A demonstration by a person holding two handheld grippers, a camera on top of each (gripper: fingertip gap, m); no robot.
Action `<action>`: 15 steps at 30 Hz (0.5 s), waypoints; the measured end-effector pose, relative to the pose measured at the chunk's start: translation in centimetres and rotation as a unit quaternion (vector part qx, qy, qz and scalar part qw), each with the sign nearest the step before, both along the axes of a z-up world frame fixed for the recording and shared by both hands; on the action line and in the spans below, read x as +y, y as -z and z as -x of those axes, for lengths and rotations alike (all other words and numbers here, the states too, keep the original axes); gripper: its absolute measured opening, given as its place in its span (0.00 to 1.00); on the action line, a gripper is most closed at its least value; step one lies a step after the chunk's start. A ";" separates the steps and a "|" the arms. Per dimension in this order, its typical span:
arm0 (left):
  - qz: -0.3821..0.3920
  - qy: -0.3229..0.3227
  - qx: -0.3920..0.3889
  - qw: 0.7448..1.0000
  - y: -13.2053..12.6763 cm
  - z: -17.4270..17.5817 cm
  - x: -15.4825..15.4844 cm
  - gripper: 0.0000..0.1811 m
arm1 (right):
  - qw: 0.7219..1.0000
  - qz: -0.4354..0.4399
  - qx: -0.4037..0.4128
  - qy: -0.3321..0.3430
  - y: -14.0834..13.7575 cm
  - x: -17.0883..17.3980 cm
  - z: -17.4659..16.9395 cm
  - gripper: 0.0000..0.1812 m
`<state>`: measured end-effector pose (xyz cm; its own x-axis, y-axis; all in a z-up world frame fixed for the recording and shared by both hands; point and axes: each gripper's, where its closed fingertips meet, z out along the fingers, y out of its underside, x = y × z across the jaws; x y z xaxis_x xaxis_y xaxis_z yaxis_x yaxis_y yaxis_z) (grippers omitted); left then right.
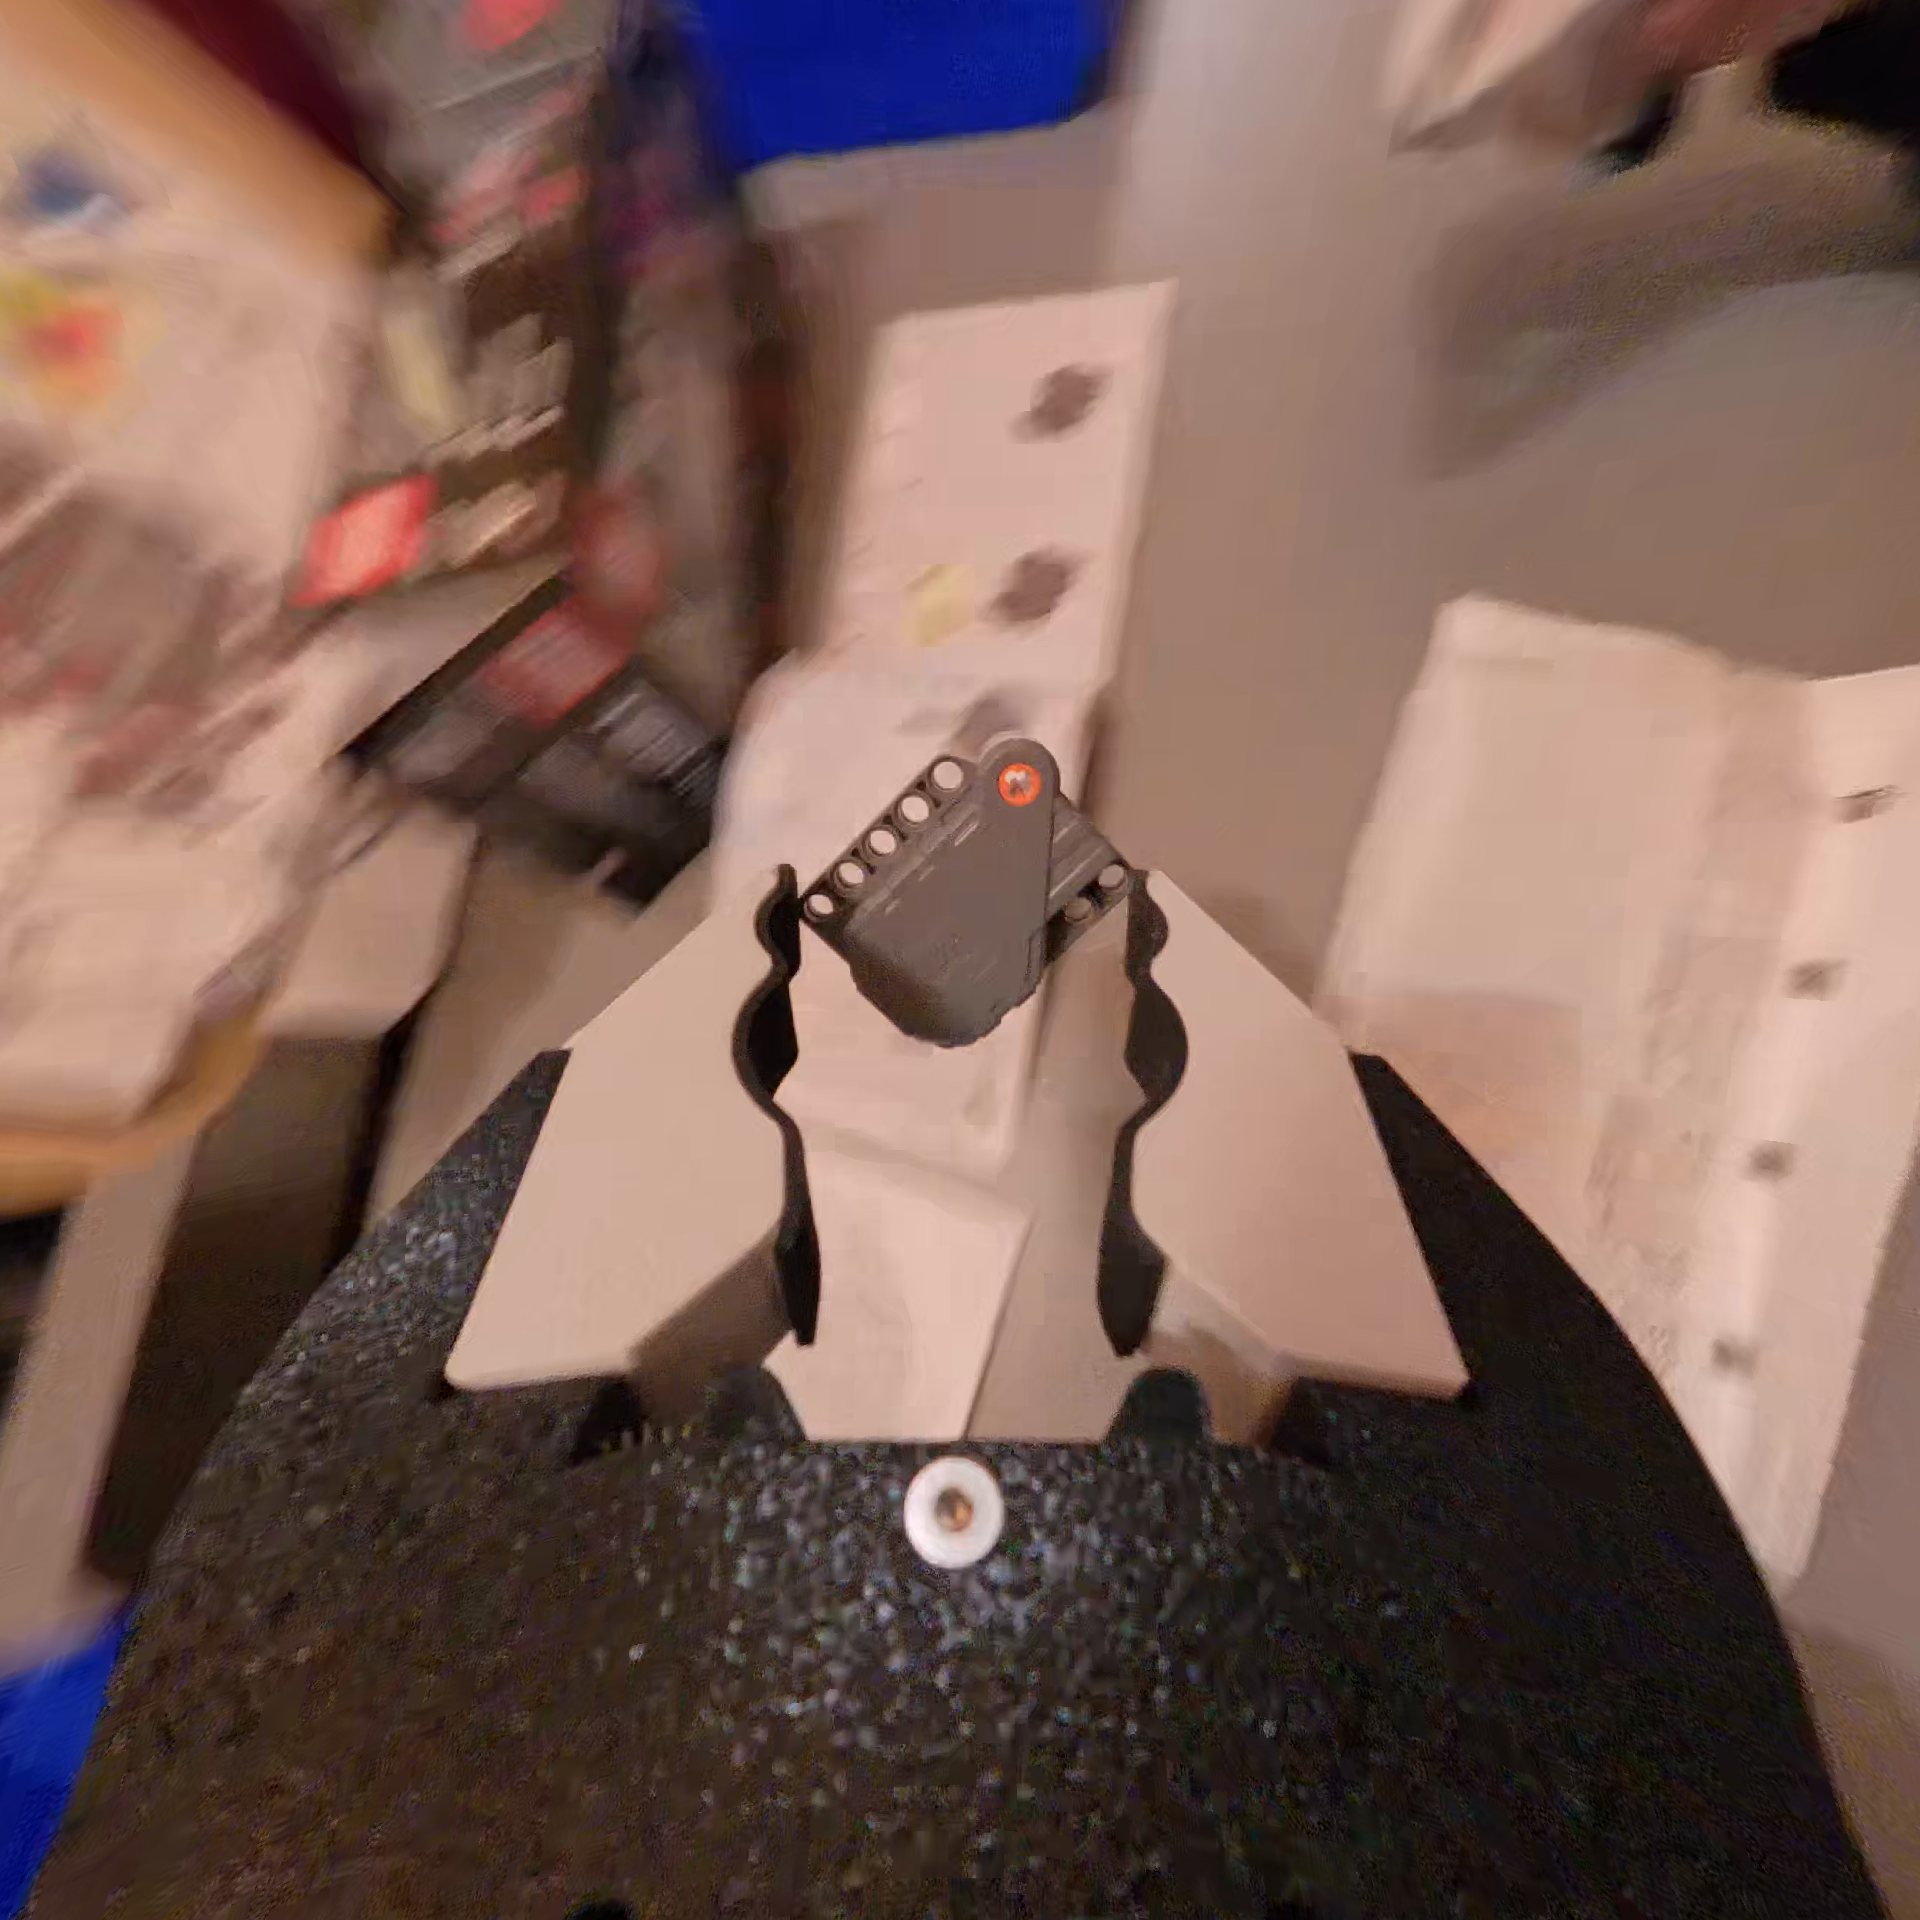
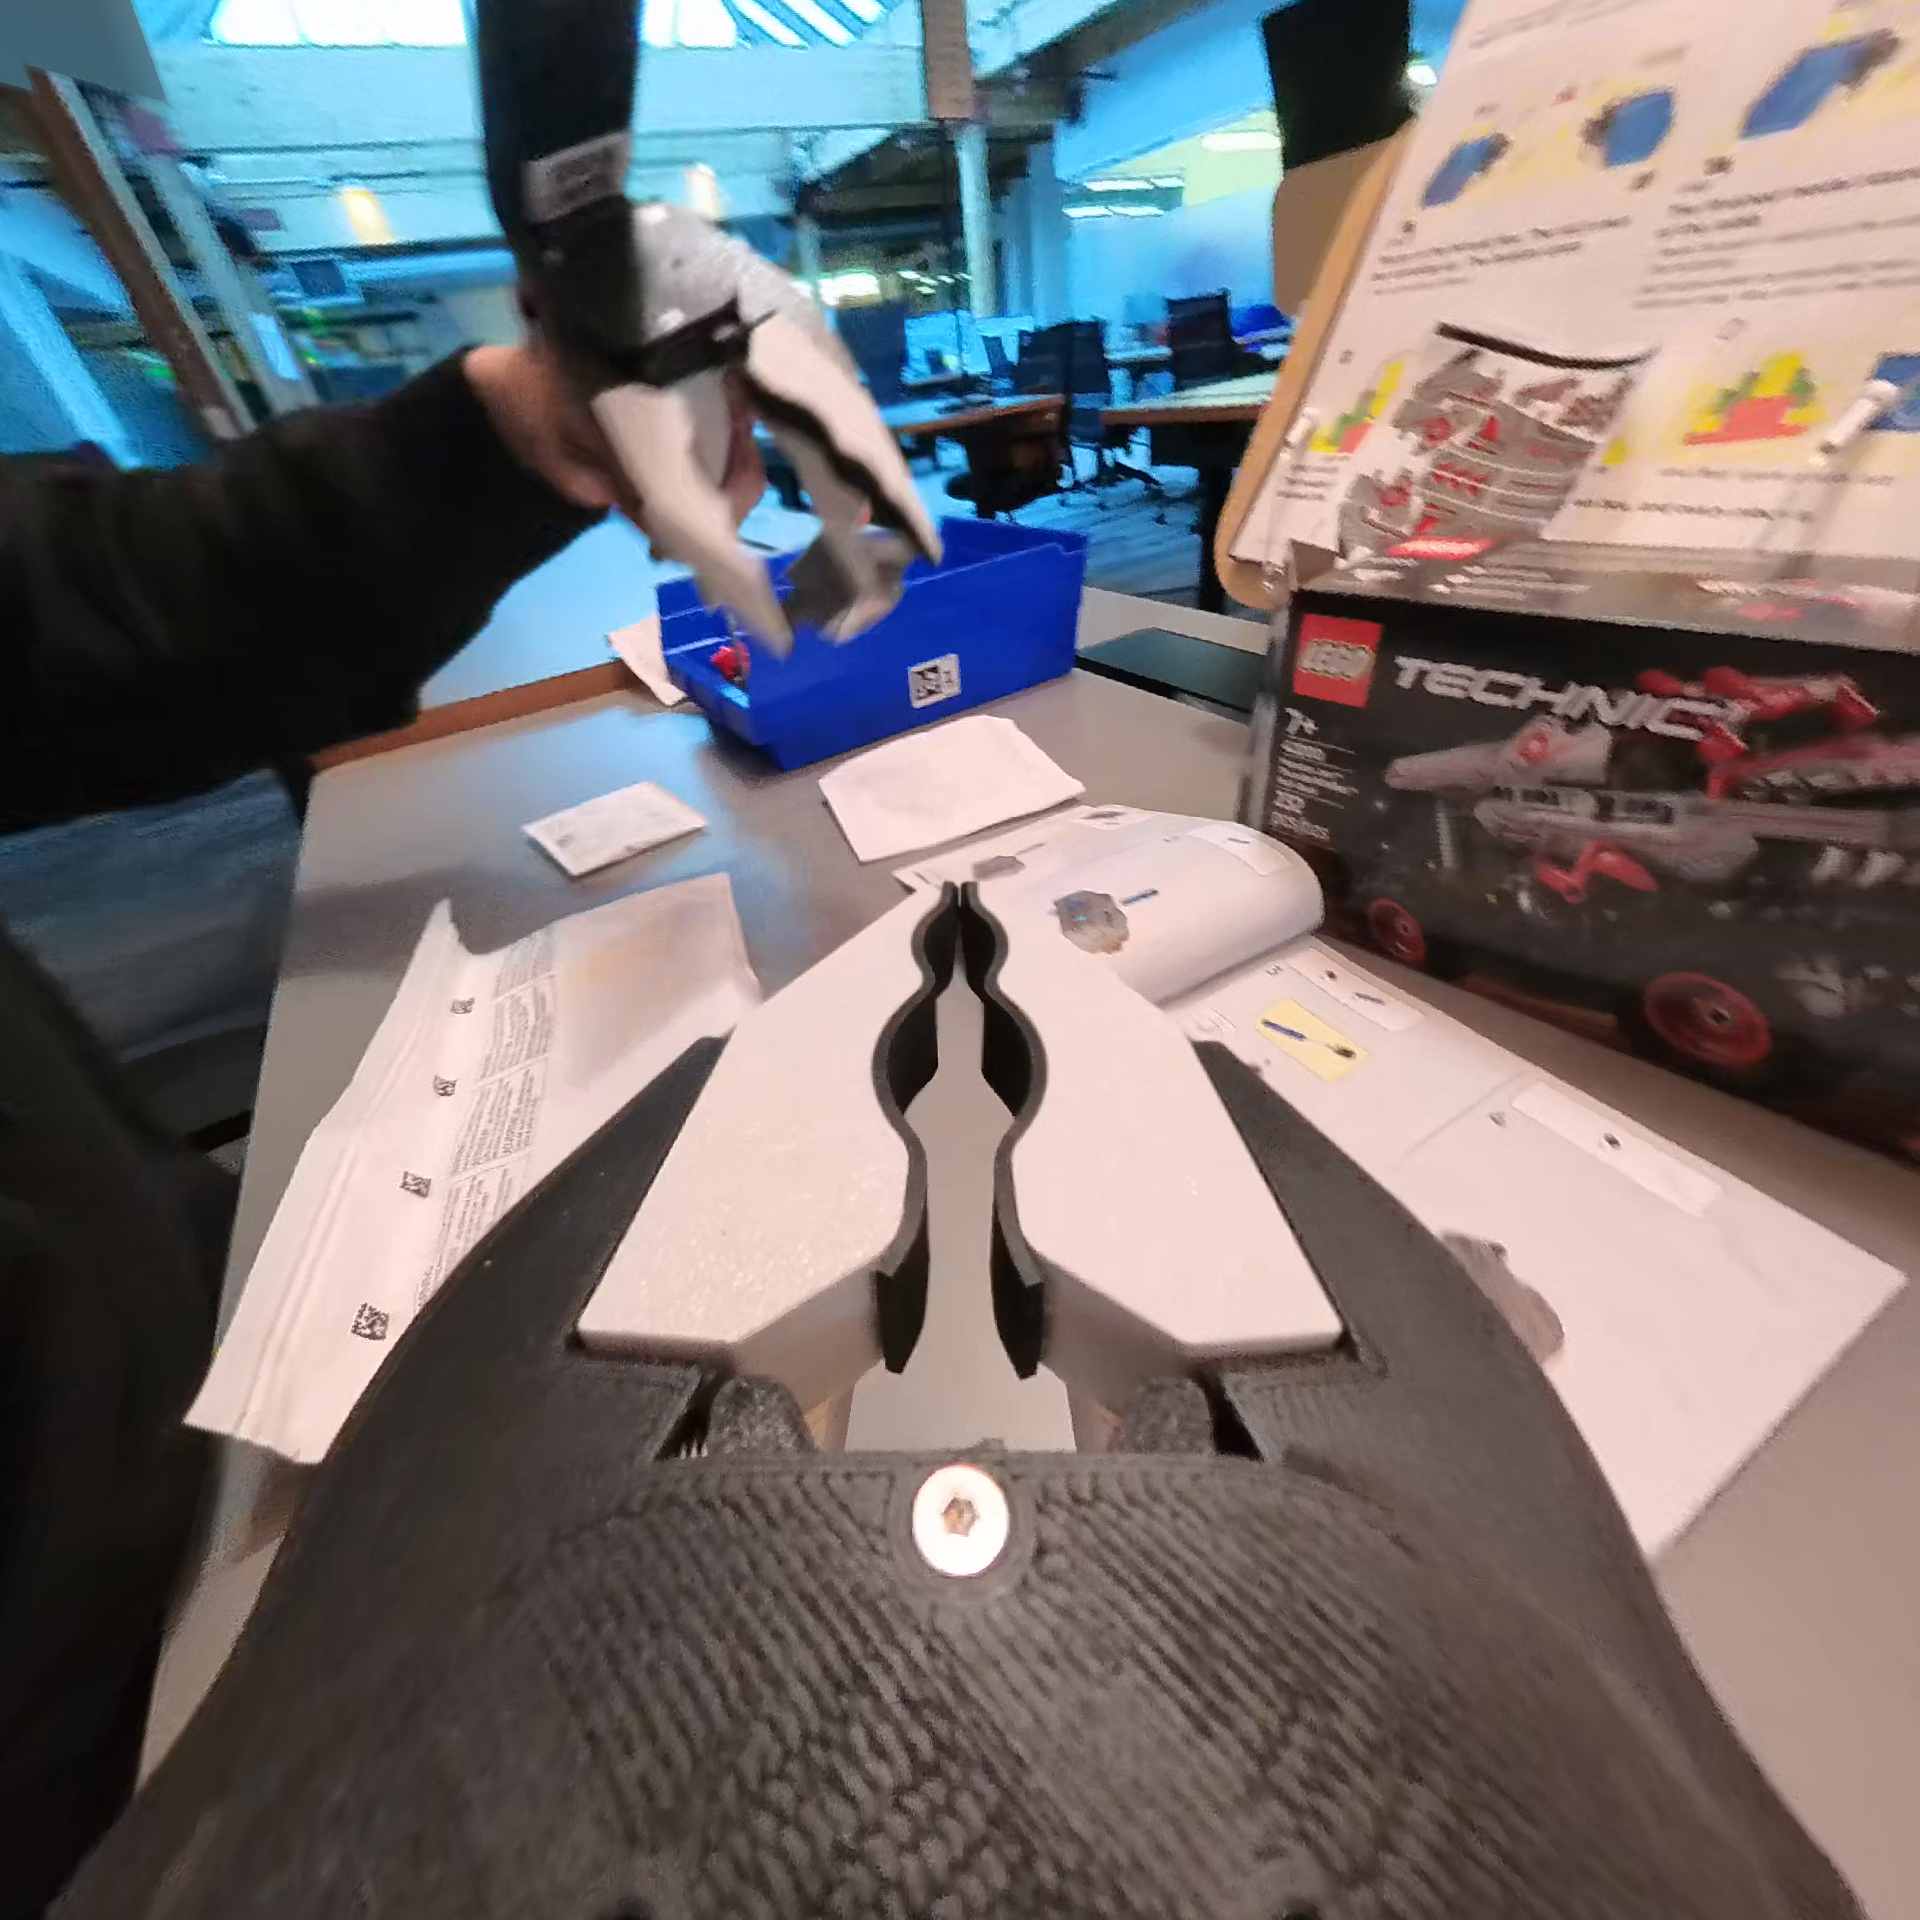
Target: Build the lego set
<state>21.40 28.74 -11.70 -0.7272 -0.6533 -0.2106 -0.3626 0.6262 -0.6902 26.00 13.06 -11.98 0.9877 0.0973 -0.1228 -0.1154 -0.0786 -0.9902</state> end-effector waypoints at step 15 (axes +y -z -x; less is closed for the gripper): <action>-0.039 0.265 0.091 0.959 13.1 -3.0 -23.3 0.32 | 0.966 0.237 -0.092 0.044 7.8 -10.3 -1.2 0.08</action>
<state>24.36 5.49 -24.81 -0.9824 -0.1682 -0.0810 -0.0889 0.8031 -0.5892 27.17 2.72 -19.73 0.9989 -0.0129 0.0457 0.0321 -0.5266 -0.8495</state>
